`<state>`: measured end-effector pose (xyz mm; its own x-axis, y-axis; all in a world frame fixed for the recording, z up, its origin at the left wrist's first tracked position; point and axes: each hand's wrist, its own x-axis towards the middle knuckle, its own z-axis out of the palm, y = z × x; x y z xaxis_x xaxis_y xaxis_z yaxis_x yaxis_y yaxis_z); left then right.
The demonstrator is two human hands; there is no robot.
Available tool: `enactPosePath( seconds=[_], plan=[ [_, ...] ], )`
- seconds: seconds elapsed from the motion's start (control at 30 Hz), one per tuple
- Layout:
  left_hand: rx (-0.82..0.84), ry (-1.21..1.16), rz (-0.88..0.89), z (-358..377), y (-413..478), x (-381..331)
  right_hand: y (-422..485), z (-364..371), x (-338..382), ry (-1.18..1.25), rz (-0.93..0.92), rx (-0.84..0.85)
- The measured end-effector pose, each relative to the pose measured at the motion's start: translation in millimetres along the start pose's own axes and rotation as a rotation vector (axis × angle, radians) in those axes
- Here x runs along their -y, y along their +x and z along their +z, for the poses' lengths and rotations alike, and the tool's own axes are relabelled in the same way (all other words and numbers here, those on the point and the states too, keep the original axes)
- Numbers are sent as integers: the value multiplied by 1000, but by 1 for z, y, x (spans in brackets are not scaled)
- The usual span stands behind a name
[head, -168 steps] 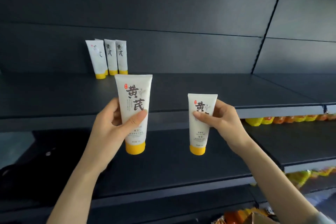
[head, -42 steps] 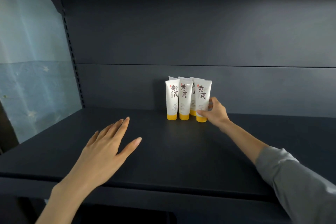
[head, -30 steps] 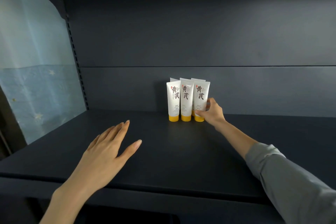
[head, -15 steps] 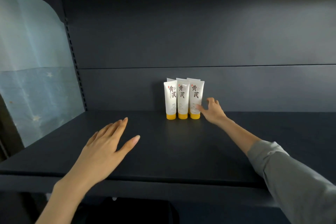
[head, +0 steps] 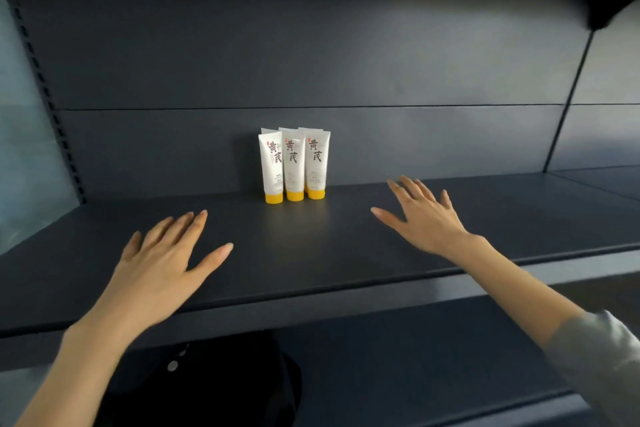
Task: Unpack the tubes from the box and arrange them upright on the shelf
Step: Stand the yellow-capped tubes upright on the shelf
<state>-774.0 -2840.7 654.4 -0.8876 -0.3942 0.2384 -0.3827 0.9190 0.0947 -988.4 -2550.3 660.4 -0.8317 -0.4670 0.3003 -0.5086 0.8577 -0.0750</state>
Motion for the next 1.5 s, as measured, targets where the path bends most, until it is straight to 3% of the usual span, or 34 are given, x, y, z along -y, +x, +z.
enactPosePath(
  seconds=[0.43,1.03,1.23,1.5],
  plan=[
    [-16,17,138,6,-14,-71,-139,-16,-85,11,225,-60],
    [0,-32,369,70,-116,-283,-322,10,-279,-38,438,44],
    [89,-48,476,115,-133,-339,-385,35,-327,-10,595,155],
    [347,-47,636,204,-120,-411,-450,95,-366,113,892,208]
  ],
)
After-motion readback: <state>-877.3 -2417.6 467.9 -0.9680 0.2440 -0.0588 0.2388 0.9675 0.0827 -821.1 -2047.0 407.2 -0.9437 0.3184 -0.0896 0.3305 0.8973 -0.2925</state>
